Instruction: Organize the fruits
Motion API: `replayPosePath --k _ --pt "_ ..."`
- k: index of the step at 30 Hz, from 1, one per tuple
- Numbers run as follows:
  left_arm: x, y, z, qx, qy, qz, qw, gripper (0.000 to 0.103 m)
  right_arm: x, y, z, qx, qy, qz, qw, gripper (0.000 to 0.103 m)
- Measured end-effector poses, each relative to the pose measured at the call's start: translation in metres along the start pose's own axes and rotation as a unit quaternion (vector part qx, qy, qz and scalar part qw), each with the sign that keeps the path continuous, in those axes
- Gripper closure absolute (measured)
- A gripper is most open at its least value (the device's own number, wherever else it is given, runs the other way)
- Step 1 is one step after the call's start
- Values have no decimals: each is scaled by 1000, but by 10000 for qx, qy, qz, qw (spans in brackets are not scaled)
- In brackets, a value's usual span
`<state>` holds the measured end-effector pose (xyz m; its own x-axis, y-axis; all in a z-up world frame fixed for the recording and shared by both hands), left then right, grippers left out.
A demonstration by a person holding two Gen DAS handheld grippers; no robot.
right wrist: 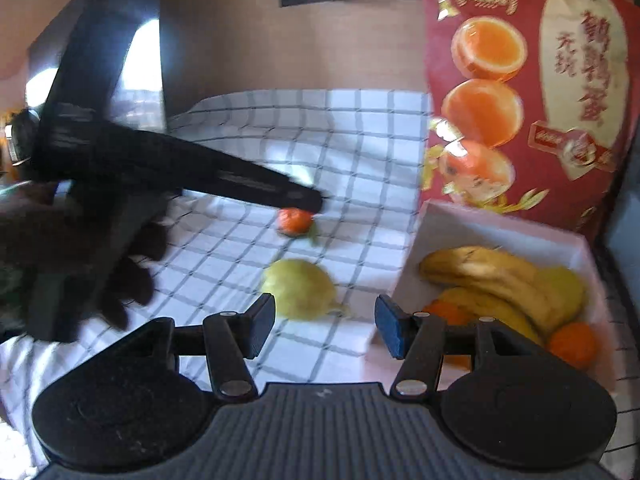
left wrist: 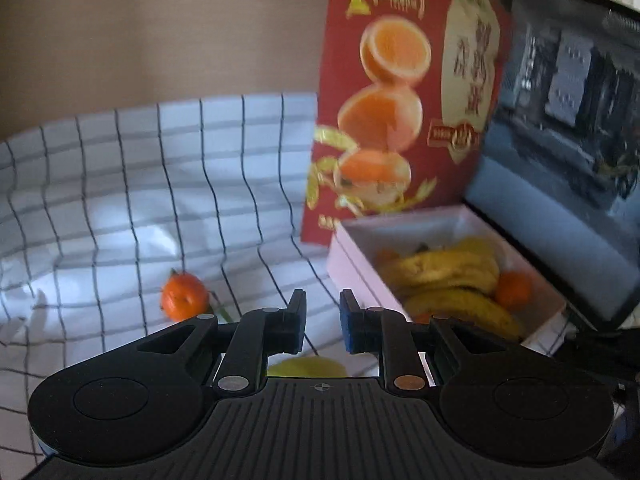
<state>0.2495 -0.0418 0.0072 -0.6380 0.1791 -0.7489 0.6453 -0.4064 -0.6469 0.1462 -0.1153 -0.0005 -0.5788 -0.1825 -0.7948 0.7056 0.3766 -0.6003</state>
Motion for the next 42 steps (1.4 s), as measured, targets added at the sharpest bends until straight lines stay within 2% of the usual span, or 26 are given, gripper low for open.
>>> replayPosePath --k 3,8,11,15,21,28,37,42 --pt "13 9 -4 -73 -50 -237 9997 82 13 4 -10 -233 100 -209 9995 48" --pt "30 15 -10 -107 -71 -456 9989 82 29 14 -18 -272 174 -430 9986 48" --pt "32 11 -14 -201 30 -399 9990 81 33 19 -19 -284 185 -489 9982 48" --pt "38 4 -17 -106 -50 -339 9994 76 34 24 -18 -300 218 -536 9979 48" --pt "50 -12 -22 61 -247 -209 9995 75 34 29 -21 -316 134 -558 9979 48" --pt "65 -25 -39 263 -752 -148 9967 61 32 32 -33 -350 -51 -547 9979 47" --pt "71 -33 -53 72 -917 -66 9957 61 28 43 -35 -279 -110 -604 9977 47" --pt "75 -33 -64 -146 -969 -116 9951 69 26 56 -40 -263 -197 -628 9975 47"
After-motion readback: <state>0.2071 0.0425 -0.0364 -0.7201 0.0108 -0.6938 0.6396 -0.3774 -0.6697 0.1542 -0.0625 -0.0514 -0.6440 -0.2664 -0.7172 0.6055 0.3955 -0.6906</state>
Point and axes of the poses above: each gripper's, at about its wrist camera, not at the fingertips, and y roughly the way its jaws point, z to its right, x to its underside, the point moved 10 cm from there along y, roughly the way its jaws point
